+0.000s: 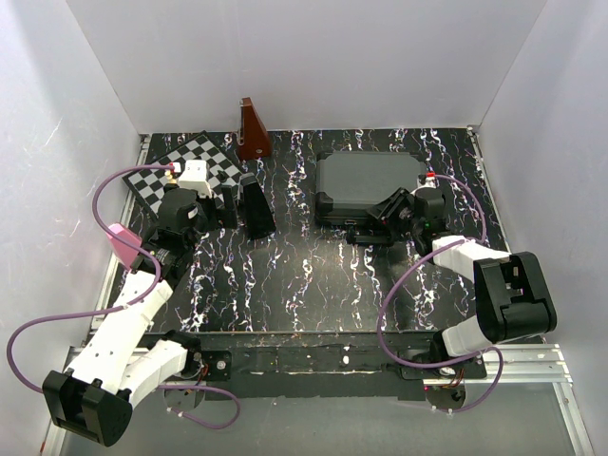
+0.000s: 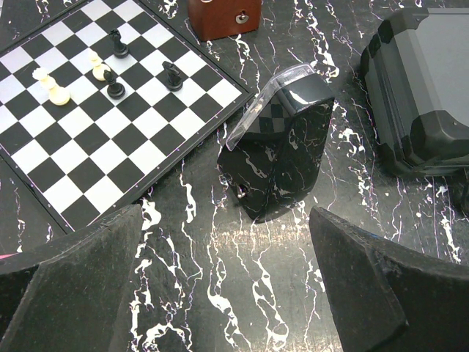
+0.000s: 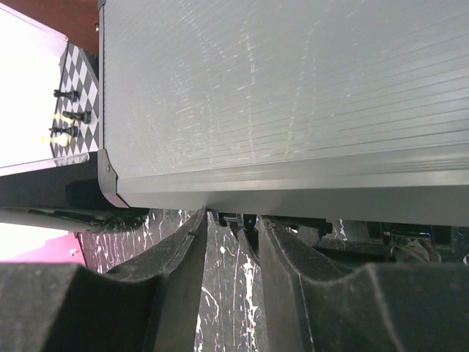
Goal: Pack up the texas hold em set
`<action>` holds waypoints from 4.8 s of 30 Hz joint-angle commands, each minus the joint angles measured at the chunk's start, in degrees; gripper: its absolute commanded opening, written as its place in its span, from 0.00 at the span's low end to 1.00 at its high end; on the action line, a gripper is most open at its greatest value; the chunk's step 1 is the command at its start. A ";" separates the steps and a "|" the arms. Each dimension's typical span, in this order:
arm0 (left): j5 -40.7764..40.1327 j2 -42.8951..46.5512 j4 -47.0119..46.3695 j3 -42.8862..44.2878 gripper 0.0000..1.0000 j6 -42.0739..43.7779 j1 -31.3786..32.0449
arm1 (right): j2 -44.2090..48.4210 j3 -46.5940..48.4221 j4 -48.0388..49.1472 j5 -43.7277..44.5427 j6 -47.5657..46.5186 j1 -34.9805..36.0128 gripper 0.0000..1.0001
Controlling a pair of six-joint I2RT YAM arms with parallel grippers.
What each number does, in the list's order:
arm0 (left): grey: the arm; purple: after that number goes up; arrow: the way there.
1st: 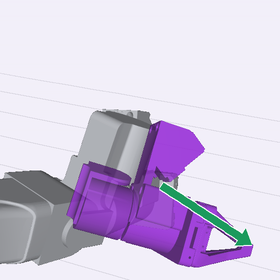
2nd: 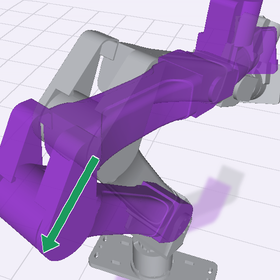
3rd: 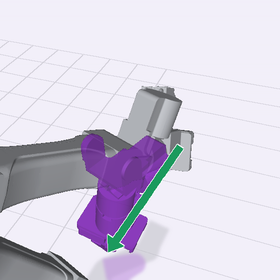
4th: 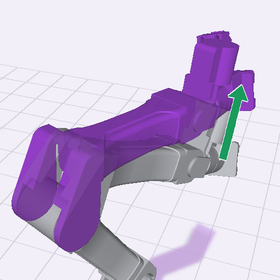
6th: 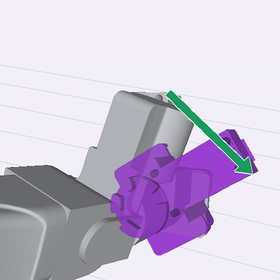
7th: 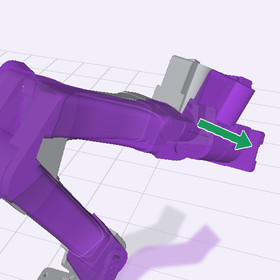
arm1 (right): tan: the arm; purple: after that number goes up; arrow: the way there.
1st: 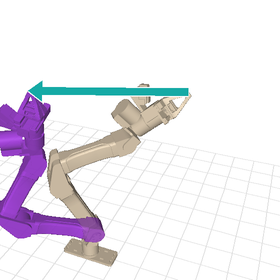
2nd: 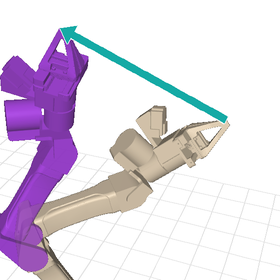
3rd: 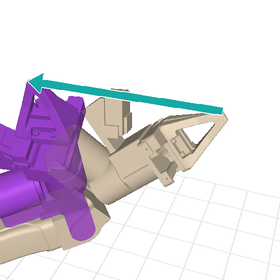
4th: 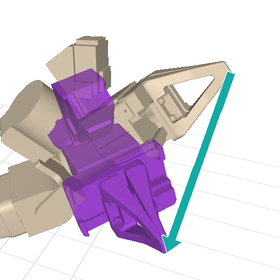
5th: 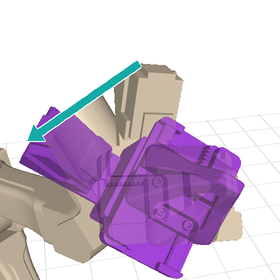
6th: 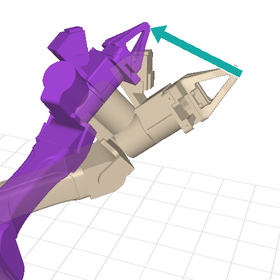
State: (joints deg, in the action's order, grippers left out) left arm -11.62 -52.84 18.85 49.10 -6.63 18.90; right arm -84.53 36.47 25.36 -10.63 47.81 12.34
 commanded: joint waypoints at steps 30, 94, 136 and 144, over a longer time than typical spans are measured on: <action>-0.78 0.63 -0.48 -0.15 0.98 0.22 0.09 | 8.41 -1.13 2.33 11.94 -3.08 3.04 0.47; -0.60 0.90 -0.39 -0.15 0.98 0.13 0.09 | -3.44 -0.26 -4.53 24.69 -7.47 10.25 0.06; -1.48 1.42 -0.31 -0.15 0.98 0.39 0.09 | -8.90 1.06 -1.20 29.09 -2.28 10.25 0.04; -1.57 1.25 -0.31 -0.15 0.98 0.48 0.18 | -9.77 1.15 0.30 29.53 -2.20 10.16 0.04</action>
State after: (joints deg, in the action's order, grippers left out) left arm -12.10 -52.66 18.87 49.10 -6.61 18.90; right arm -89.76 35.48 19.57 14.66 44.69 22.74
